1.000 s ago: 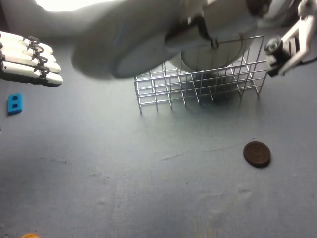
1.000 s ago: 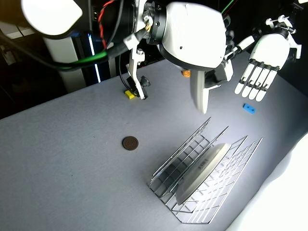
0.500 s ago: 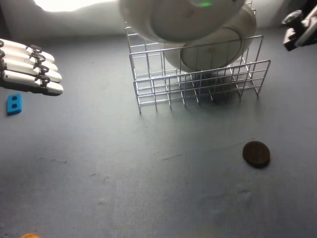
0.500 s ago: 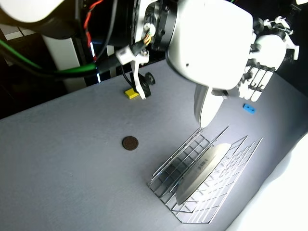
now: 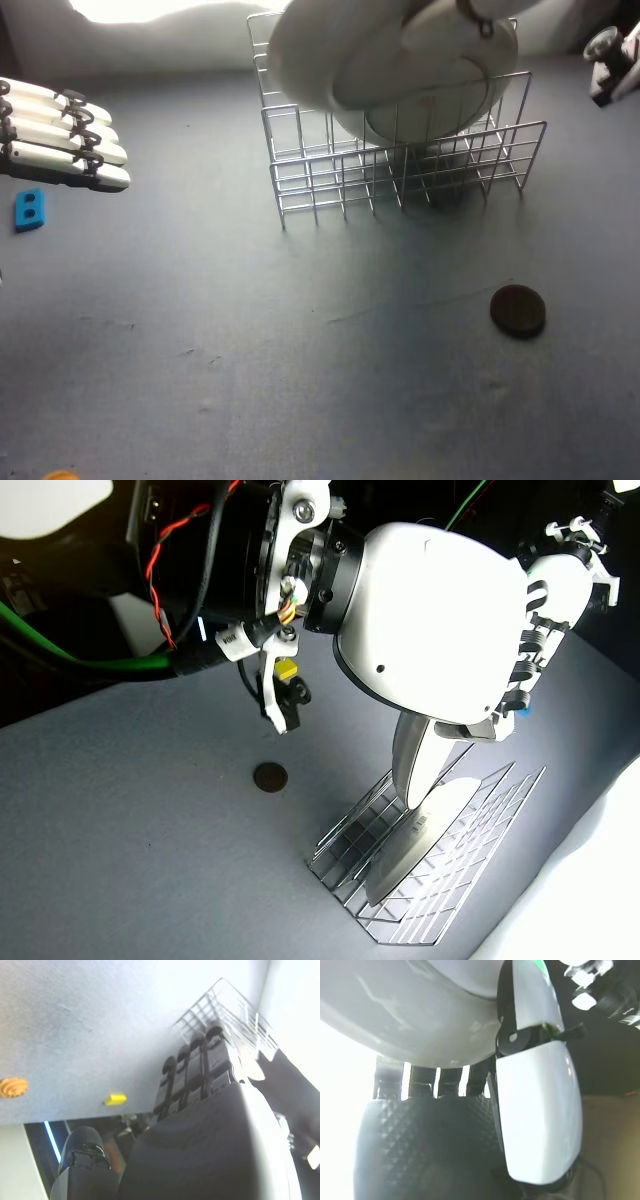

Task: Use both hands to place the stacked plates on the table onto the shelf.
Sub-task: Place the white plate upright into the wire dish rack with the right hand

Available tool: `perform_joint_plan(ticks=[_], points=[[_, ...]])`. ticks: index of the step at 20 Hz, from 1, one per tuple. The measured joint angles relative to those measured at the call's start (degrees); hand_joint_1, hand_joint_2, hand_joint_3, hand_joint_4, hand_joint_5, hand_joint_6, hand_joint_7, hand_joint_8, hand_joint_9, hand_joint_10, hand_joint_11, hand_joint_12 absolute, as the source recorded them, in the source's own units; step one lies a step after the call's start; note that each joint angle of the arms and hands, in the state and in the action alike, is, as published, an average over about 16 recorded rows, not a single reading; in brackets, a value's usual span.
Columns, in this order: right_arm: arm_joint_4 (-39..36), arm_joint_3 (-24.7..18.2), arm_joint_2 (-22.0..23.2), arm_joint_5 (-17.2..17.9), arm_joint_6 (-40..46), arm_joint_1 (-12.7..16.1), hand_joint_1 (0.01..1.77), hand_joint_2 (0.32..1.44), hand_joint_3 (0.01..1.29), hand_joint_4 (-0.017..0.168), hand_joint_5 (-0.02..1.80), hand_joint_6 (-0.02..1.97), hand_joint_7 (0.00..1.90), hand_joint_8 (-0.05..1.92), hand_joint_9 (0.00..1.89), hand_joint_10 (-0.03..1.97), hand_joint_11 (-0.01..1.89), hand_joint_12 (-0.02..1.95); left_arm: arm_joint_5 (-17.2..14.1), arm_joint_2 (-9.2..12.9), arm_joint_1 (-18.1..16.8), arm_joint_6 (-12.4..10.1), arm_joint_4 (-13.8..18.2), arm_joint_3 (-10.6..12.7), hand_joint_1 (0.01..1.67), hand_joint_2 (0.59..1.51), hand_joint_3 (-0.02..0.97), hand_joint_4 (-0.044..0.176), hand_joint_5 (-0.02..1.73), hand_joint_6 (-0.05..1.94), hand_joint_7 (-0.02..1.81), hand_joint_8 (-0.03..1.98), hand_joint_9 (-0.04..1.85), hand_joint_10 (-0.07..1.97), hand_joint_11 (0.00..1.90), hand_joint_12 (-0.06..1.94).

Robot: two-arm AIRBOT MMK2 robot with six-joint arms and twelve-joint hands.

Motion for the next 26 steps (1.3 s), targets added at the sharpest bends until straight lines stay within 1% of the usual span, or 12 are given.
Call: perform_joint_plan(ticks=[4,6,11,17,22,26], points=[[-6.1,0.9,-0.6,0.7,5.2,-1.2,1.29,0.96,0.01,0.019,1.02,0.85,1.08,0.87,1.24,0.30,0.82,1.19,0.0,0.0,0.2,0.0,0.0,0.0,0.01,1.070,0.015,0.005,0.02,0.02,0.01,-0.01,0.02,0.01,0.02,0.01],[-8.0,1.4,-1.0,0.6,7.2,-1.9,1.29,0.96,0.01,0.020,1.02,0.85,1.08,0.88,1.24,0.31,0.82,1.20,0.0,0.0,0.3,0.0,0.0,0.0,0.01,1.070,0.016,0.005,0.02,0.02,0.01,-0.01,0.02,0.01,0.02,0.01],[-9.5,3.1,-2.5,-0.4,10.1,-3.5,1.29,0.97,0.01,0.016,1.01,0.85,1.08,0.88,1.23,0.34,0.81,1.21,0.0,0.0,0.5,-0.1,0.0,0.0,0.01,1.070,0.016,0.005,0.02,0.02,0.01,-0.01,0.02,0.01,0.02,0.01],[-9.5,6.3,-5.0,-1.7,10.9,-5.3,1.27,0.99,0.01,0.008,1.00,0.84,1.08,0.89,1.23,0.38,0.82,1.22,0.0,0.0,0.6,-0.1,0.0,0.0,0.01,1.069,0.016,0.004,0.02,0.02,0.01,-0.01,0.02,0.01,0.02,0.01],[-9.4,9.4,-7.4,-1.9,11.0,-6.7,1.27,1.00,0.01,0.000,0.99,0.83,1.08,0.88,1.17,0.55,0.81,1.24,0.0,0.0,0.6,-0.1,0.0,0.0,0.01,1.069,0.016,0.004,0.02,0.02,0.01,-0.01,0.02,0.01,0.02,0.01],[-9.4,11.6,-9.1,-1.8,11.0,-7.8,1.27,1.01,0.01,-0.004,0.98,0.83,1.06,0.88,1.11,0.75,0.80,1.26,0.0,0.0,0.6,-0.1,0.0,0.0,0.01,1.068,0.016,0.004,0.02,0.02,0.01,-0.01,0.02,0.01,0.02,0.01]])
